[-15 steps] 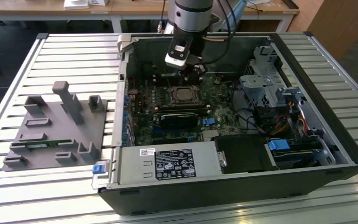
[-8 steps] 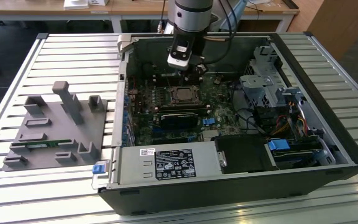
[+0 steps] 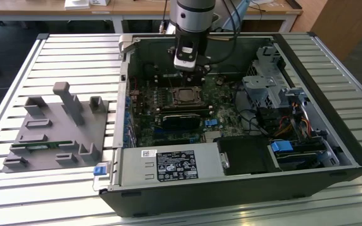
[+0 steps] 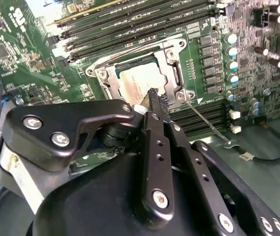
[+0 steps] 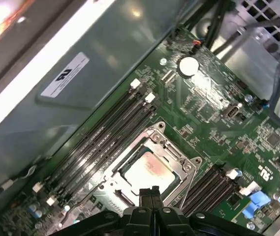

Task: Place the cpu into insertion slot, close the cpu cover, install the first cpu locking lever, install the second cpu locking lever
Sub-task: 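Install the first cpu locking lever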

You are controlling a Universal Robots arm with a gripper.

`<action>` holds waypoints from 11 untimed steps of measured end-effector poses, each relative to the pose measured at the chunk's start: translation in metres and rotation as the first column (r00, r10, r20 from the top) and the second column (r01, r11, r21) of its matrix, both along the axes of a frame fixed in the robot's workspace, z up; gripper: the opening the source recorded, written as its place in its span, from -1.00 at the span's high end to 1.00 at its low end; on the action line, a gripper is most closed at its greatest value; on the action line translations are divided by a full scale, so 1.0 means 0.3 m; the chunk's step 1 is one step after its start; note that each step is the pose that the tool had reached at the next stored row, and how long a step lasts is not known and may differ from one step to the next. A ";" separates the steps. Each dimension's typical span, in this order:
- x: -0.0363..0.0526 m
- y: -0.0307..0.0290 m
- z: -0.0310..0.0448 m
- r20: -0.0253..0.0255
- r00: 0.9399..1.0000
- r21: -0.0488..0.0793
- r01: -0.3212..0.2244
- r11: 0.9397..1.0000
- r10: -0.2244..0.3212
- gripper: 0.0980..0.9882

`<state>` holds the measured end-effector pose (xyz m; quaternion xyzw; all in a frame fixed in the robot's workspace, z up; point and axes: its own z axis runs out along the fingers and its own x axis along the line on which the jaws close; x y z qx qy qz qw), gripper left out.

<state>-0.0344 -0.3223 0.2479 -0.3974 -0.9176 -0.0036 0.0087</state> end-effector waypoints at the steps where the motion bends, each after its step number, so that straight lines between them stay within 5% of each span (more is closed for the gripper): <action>1: 0.000 0.000 0.000 0.000 1.000 0.000 -0.011 1.000 0.011 0.98; 11: 0.000 0.000 0.000 0.000 0.992 0.000 -0.122 0.992 0.122 0.98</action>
